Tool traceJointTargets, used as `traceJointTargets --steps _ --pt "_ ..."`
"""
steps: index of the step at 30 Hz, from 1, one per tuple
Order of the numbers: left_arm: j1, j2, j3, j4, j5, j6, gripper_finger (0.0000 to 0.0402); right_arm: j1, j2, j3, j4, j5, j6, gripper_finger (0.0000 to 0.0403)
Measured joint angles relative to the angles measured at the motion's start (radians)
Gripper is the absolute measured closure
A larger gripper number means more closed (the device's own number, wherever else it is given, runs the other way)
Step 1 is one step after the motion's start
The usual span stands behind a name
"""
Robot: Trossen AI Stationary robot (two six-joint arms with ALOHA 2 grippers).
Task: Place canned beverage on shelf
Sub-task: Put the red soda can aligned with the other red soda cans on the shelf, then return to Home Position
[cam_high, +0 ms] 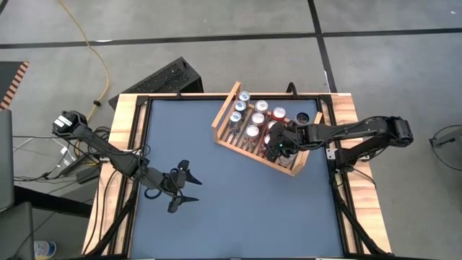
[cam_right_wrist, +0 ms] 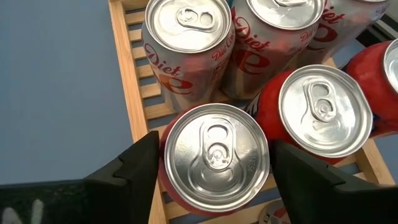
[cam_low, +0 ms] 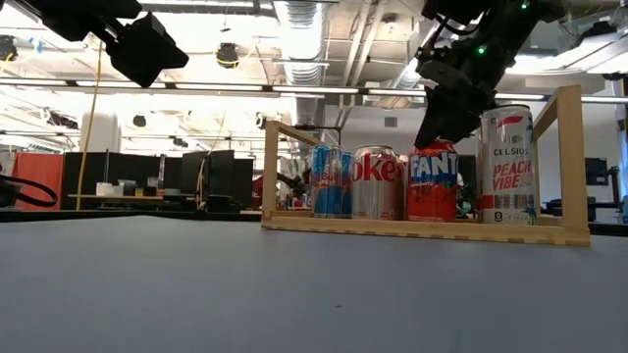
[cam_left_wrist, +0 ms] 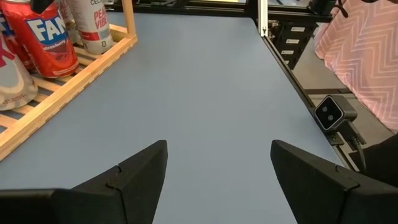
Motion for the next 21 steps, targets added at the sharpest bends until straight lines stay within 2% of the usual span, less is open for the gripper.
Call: traceJointTargets --steps 5,13,21 --pt "0.000 0.000 0.000 0.000 0.000 0.000 0.0126 0.000 0.001 0.017 -0.010 -0.038 0.001 0.0125" --pt "0.000 0.000 0.000 0.000 -0.001 -0.001 0.0126 -0.001 0.000 0.074 -0.021 -0.034 -0.034 0.0125" --pt "0.000 0.000 0.000 0.000 -0.003 -0.001 0.0127 0.005 -0.008 0.188 -0.186 -0.011 -0.045 0.0125"
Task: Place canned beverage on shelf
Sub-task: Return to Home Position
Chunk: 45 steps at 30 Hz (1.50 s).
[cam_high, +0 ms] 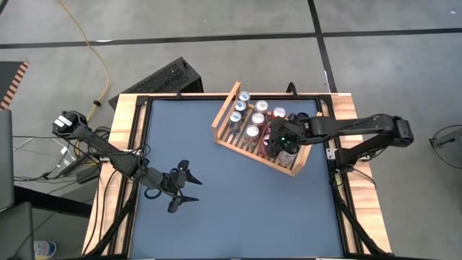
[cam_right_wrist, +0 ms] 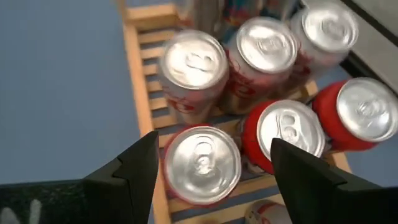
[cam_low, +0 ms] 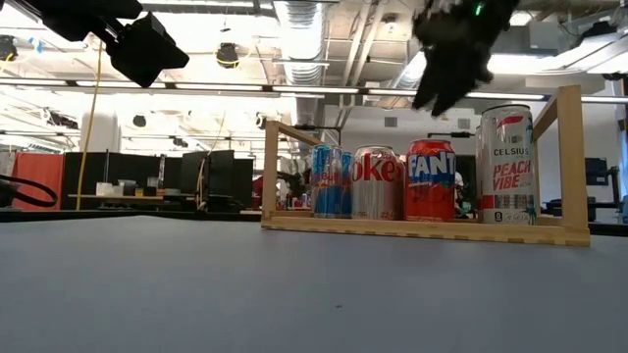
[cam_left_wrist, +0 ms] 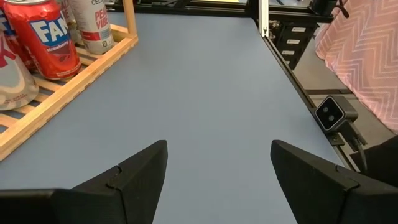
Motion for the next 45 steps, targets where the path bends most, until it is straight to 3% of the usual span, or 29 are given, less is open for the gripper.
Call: traceJointTargets --steps 5,11,16,21,24,29,39,45 --pt "0.000 0.000 0.002 0.032 0.003 -0.018 0.0127 0.095 -0.037 0.139 -0.098 -0.012 -0.074 0.0128" --pt "-0.004 -0.043 0.103 0.043 0.085 -0.022 0.0127 0.238 -0.157 0.276 -0.129 -0.011 -0.101 0.0128" --pt "-0.027 -0.089 0.196 0.048 0.165 0.048 0.0127 0.345 -0.256 0.290 -0.108 -0.011 -0.101 0.0128" --pt "-0.075 -0.154 0.265 0.028 0.351 0.162 0.0127 0.442 -0.318 0.285 -0.111 -0.016 -0.031 0.0128" --pt "-0.087 -0.210 0.290 -0.035 0.398 0.184 0.0127 0.474 -0.320 0.278 -0.111 0.001 -0.036 0.0129" --pt "-0.087 -0.339 0.291 -0.130 0.300 0.179 0.0127 0.512 -0.360 0.168 0.081 0.124 -0.177 0.0129" --pt "-0.087 -0.484 0.291 -0.291 0.221 0.205 0.0127 0.527 -0.648 -0.191 0.518 0.070 -0.254 0.0129" --pt "-0.087 -0.494 0.254 -0.282 0.213 0.206 0.0127 0.527 -0.795 -0.355 0.631 0.069 -0.257 0.0129"
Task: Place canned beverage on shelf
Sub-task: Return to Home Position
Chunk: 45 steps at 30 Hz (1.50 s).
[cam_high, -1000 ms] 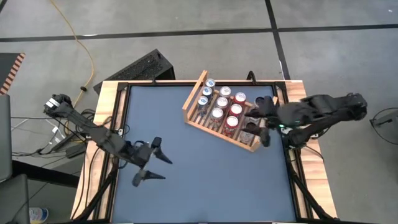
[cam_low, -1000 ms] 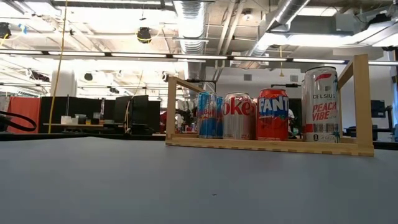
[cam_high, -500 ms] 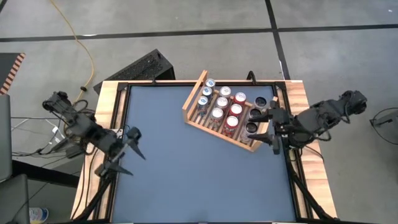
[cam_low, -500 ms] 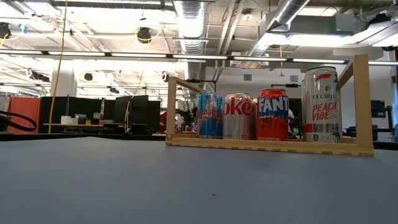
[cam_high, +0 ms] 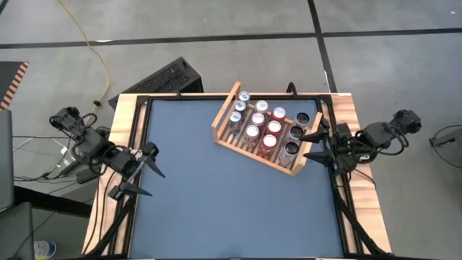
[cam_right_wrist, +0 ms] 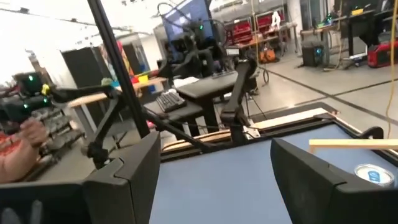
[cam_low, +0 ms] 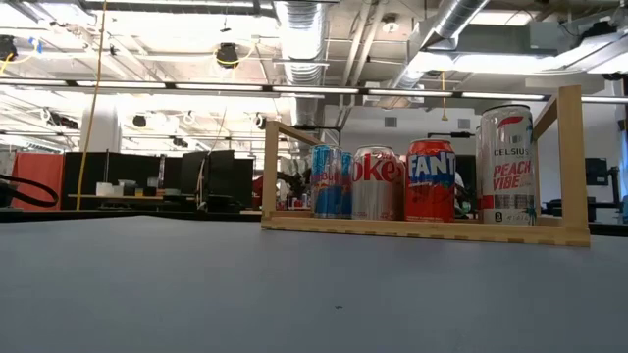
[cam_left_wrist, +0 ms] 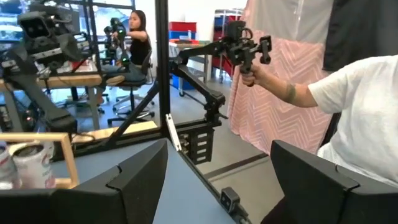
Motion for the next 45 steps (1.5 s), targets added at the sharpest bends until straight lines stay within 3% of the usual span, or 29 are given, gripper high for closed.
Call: traceJointTargets --steps 5,19,26,37,45 --pt "0.005 -0.109 -0.153 0.121 -0.049 -0.041 0.0127 0.000 -0.093 -0.114 0.091 -0.003 0.000 0.0129" --pt "0.006 -0.427 -0.541 0.373 -0.037 -0.169 0.0127 0.000 -0.263 -0.336 0.163 -0.020 0.008 0.0129" --pt "0.006 -0.535 -0.603 0.370 0.000 -0.184 0.0127 -0.002 -0.488 -0.476 0.213 -0.137 0.000 0.0129" --pt "0.006 -0.580 -0.665 0.349 0.009 -0.215 0.0127 -0.018 -0.492 -0.493 0.172 -0.160 -0.021 0.0129" --pt "0.006 -0.579 -0.766 0.435 0.014 -0.242 0.0127 -0.023 -0.492 -0.537 0.161 -0.163 -0.027 0.0129"
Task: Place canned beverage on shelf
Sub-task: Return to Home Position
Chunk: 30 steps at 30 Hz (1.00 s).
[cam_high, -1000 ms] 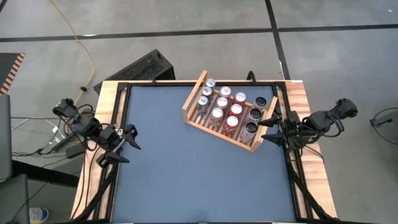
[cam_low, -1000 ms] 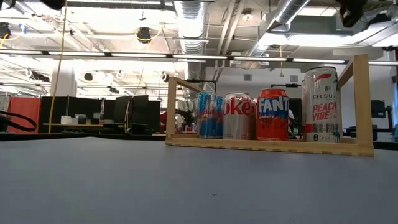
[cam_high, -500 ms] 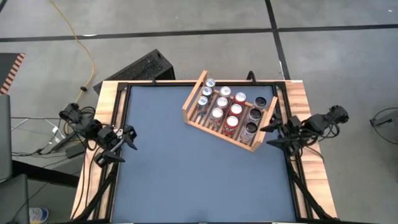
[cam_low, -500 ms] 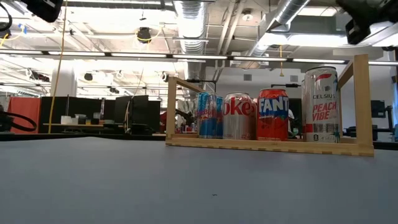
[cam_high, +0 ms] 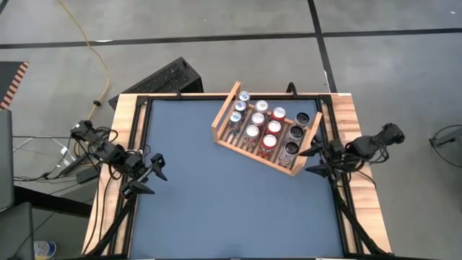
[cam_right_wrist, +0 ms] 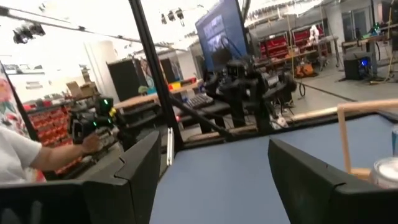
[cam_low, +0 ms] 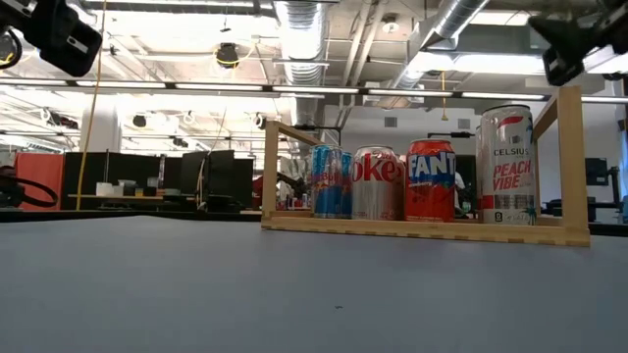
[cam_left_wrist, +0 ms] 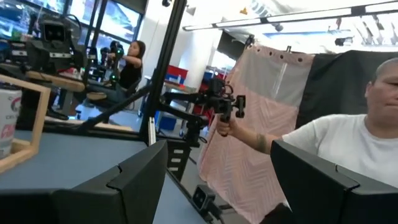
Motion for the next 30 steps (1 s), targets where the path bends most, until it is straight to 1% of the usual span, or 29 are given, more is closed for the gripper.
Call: traceJointTargets --steps 3,6,9,14,17,20,23,25,30 --pt "0.000 -0.001 0.000 -0.010 -0.005 0.002 0.0127 0.000 0.000 -0.061 0.041 -0.003 0.003 0.0129" --pt "0.000 -0.001 -0.001 0.008 -0.003 0.044 0.0127 0.000 0.000 -0.120 0.105 -0.005 0.005 0.0128" --pt "0.000 -0.001 -0.001 -0.004 -0.023 0.101 0.0127 0.000 0.000 -0.183 0.219 -0.023 -0.032 0.0128" --pt "0.001 -0.001 -0.002 -0.033 -0.068 0.185 0.0127 0.000 0.000 -0.183 0.230 -0.034 -0.060 0.0128" --pt "0.001 -0.001 -0.002 -0.076 -0.140 0.207 0.0127 0.000 0.000 -0.184 0.232 -0.048 -0.071 0.0128" --pt "0.001 -0.001 -0.002 -0.118 -0.218 0.193 0.0127 0.000 0.000 -0.184 0.217 -0.049 -0.070 0.0128" --pt "0.001 -0.001 -0.003 -0.145 -0.232 0.186 0.0127 0.000 0.000 -0.184 0.212 -0.050 -0.073 0.0128" --pt "0.001 0.000 -0.003 -0.132 -0.233 0.194 0.0127 0.000 0.000 -0.184 0.206 -0.050 -0.080 0.0128" --pt "0.001 -0.001 -0.003 -0.129 -0.241 0.265 0.0127 0.000 0.000 -0.184 0.191 -0.050 -0.116 0.0128"
